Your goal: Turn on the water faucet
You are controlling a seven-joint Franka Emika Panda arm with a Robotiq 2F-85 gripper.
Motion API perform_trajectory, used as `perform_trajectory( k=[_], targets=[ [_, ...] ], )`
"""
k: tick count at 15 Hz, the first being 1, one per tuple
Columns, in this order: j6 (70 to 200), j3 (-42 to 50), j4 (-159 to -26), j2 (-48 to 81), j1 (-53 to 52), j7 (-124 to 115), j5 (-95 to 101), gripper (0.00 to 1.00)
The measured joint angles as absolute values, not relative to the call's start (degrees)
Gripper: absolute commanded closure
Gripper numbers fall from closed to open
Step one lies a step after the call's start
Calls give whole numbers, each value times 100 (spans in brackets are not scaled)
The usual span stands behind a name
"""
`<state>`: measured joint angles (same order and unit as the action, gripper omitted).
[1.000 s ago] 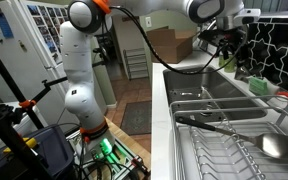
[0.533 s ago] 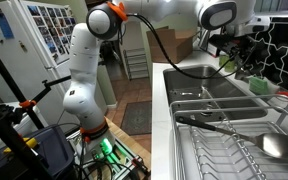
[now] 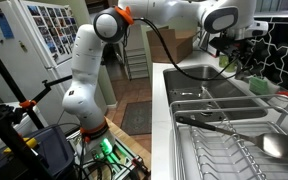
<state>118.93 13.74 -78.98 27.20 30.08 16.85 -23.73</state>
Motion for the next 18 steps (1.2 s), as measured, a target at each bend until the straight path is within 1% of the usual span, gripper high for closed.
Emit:
perform_trajectory(
  k=[8, 18],
  targets=[
    [11960, 938, -7049, 3346, 3330, 1691, -2573, 0],
    [11989, 929, -6583, 3778, 3371, 1690, -2593, 0]
  ],
)
